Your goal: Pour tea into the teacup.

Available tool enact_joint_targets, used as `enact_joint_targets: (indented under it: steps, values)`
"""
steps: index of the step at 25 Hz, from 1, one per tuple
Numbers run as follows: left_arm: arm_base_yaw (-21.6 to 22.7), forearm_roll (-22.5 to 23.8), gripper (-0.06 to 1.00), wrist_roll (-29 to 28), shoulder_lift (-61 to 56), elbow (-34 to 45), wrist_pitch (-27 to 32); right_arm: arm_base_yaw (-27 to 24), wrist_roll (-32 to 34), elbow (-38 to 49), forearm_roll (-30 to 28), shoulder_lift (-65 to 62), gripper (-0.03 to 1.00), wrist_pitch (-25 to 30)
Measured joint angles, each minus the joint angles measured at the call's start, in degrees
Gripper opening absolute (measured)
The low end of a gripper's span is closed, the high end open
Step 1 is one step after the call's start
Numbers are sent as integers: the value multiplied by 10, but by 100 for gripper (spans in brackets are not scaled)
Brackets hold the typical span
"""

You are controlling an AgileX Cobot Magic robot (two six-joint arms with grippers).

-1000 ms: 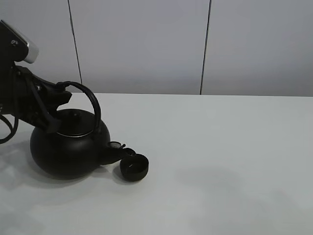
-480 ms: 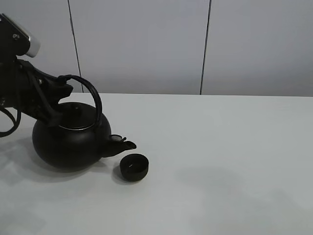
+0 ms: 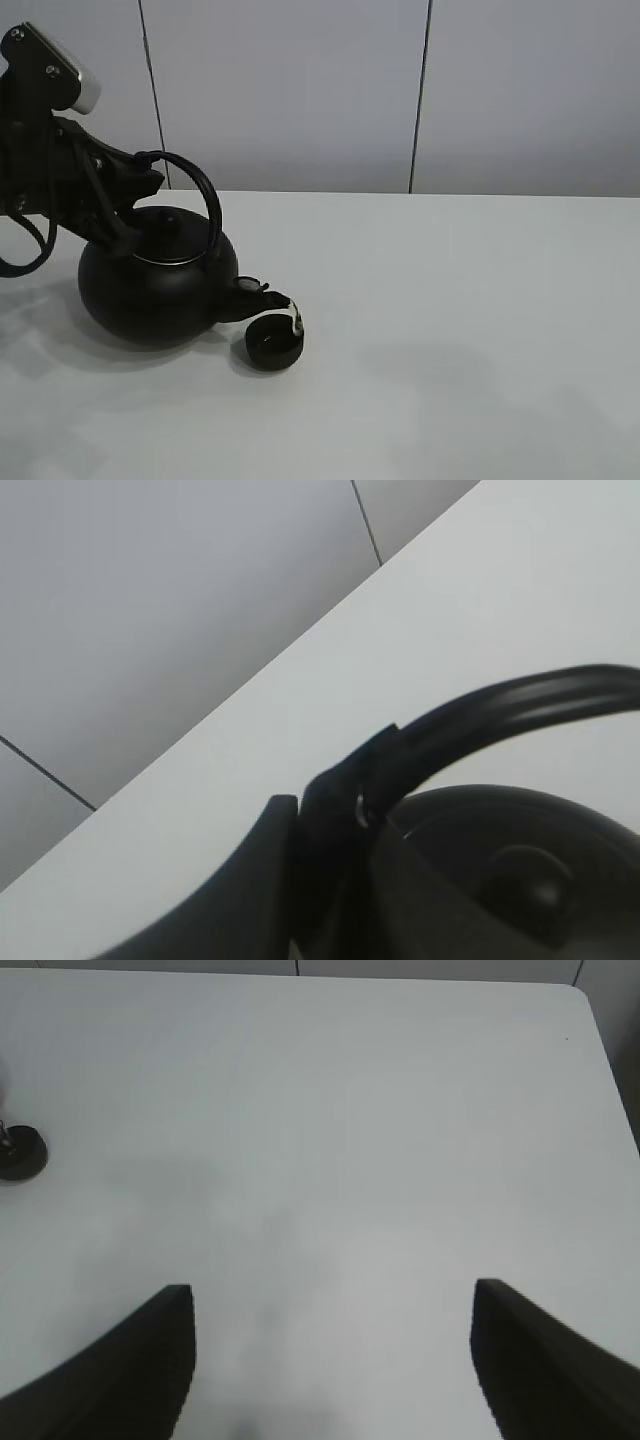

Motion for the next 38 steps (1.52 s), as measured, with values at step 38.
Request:
enact_joint_targets:
  steps: [38]
  values:
    - [0, 3, 11, 28, 0, 0, 6, 0, 0, 0, 0, 0, 52, 0]
